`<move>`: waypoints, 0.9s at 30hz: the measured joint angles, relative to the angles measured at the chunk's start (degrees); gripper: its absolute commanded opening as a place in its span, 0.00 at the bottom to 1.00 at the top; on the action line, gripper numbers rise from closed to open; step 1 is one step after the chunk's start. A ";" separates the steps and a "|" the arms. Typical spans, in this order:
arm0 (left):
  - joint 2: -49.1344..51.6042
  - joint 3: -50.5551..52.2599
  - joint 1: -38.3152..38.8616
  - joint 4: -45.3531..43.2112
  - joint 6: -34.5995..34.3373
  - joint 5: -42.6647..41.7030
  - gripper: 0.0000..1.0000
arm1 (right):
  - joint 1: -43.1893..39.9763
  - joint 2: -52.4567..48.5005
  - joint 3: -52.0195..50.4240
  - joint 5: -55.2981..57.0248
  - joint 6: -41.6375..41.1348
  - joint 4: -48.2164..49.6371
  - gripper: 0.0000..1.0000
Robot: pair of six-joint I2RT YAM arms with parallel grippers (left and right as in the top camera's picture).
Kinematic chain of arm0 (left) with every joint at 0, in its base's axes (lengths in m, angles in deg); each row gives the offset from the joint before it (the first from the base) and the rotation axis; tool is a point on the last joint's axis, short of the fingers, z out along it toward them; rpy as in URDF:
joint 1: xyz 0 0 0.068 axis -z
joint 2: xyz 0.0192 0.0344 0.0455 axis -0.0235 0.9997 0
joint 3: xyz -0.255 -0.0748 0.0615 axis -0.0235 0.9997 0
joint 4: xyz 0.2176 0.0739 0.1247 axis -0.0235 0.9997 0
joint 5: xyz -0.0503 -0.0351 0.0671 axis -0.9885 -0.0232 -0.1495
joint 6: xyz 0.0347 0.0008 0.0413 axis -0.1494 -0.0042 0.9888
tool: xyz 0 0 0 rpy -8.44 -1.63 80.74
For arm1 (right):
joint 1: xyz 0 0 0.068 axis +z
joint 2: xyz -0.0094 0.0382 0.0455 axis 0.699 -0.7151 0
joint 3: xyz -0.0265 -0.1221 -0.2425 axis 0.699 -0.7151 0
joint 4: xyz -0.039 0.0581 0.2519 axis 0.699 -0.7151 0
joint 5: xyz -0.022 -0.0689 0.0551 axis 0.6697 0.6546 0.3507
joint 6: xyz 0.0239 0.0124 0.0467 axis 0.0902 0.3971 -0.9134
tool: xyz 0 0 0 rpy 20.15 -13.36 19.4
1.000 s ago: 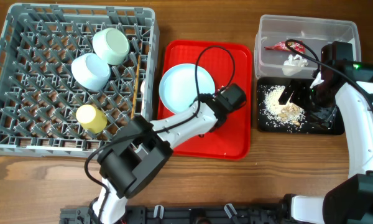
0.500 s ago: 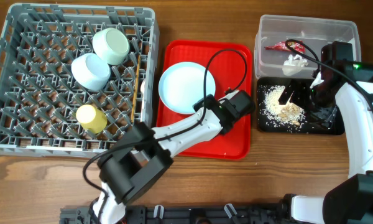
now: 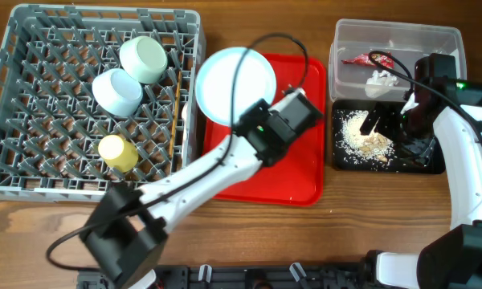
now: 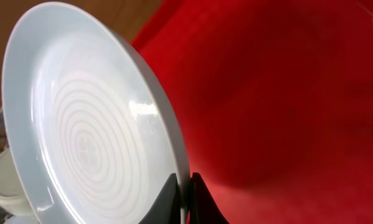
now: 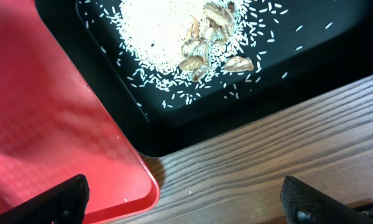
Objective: Sort waste into correct bins and load items into the dishwasher rack
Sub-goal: 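Lift the white plate on edge and carry it toward the rack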
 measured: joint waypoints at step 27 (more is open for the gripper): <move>-9.75 -0.13 -34.12 -8.98 -28.81 -52.02 0.04 | 0.00 0.00 0.00 -0.02 -0.02 -0.02 1.00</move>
